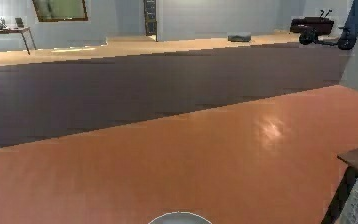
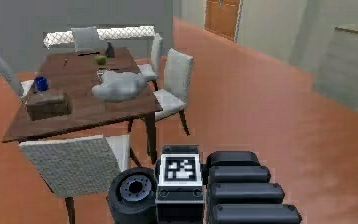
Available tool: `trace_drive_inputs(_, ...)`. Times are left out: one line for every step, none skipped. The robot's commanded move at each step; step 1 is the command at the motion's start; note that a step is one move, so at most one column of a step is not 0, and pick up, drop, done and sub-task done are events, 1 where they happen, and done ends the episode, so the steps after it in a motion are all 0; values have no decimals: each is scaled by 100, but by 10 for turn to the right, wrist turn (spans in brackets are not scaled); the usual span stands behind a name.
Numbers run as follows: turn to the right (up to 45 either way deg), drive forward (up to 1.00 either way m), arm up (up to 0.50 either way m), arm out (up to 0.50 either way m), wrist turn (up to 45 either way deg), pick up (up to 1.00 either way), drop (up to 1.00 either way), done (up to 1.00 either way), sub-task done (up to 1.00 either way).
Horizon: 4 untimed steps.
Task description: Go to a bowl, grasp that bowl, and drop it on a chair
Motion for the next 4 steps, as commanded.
trace_drive_inputs(0, 65, 0, 0, 0, 0, 0, 0, 0)
trace_drive_inputs(-270, 0, 0, 0, 0, 0, 0, 0, 0)
trace_drive_inputs(-30, 0, 0, 0, 0, 0, 0, 0, 0)
trace_drive_inputs(0, 5, 0, 0, 0, 0, 0, 0, 0)
